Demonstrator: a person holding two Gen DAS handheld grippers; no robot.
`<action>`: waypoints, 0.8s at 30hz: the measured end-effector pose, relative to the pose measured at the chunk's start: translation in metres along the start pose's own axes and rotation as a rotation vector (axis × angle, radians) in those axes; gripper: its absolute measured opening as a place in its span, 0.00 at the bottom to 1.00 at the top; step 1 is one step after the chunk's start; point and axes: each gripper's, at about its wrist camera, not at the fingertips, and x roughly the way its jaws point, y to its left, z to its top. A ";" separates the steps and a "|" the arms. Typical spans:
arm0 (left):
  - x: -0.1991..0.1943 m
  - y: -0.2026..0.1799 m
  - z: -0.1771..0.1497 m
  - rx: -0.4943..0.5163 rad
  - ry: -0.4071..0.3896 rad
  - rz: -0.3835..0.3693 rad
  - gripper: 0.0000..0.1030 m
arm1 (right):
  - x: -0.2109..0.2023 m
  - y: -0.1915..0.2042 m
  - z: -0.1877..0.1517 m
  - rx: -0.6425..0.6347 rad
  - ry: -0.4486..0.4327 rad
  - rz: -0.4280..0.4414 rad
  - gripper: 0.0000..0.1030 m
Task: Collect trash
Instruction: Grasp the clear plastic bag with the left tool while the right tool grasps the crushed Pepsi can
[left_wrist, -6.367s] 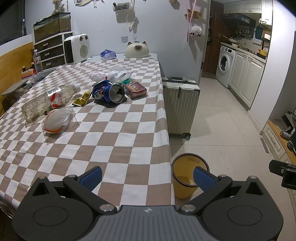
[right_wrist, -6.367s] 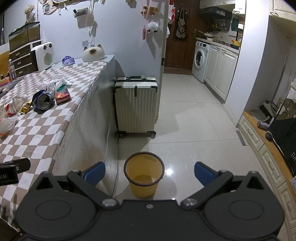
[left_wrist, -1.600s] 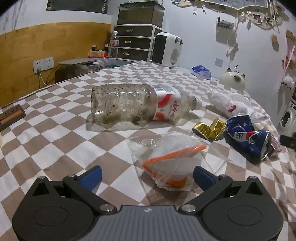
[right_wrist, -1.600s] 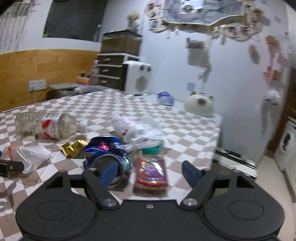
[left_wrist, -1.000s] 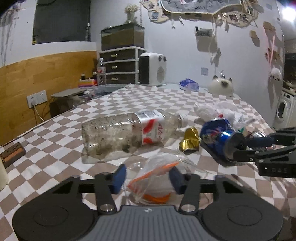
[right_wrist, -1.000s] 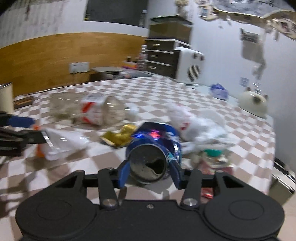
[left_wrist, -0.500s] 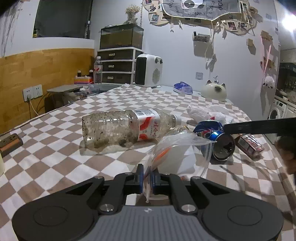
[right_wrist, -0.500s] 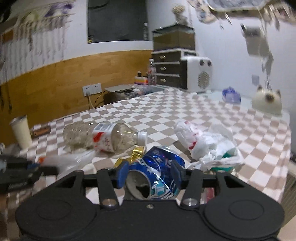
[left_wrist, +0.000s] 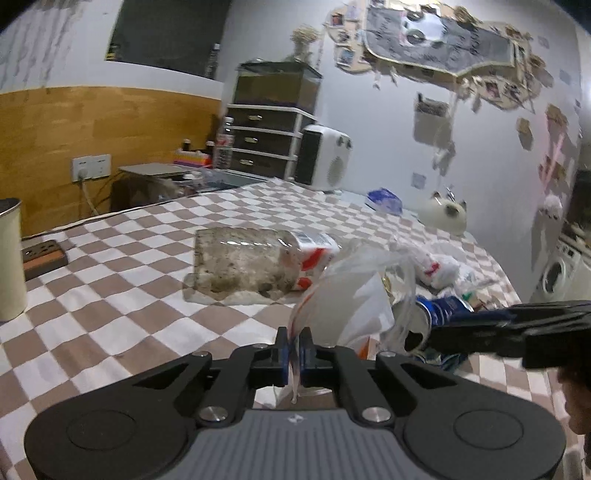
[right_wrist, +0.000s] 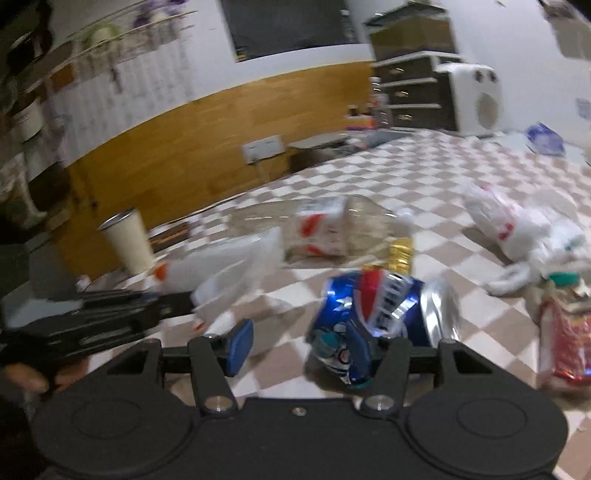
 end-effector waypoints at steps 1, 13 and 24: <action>-0.001 0.002 0.000 -0.010 -0.002 0.000 0.04 | -0.005 0.004 0.002 -0.013 -0.015 -0.010 0.57; -0.010 0.001 0.001 -0.024 -0.011 0.000 0.04 | -0.002 0.002 0.019 0.106 -0.052 -0.393 1.00; -0.014 -0.003 0.002 -0.005 0.013 -0.008 0.04 | 0.034 0.004 0.021 0.168 0.063 -0.464 0.79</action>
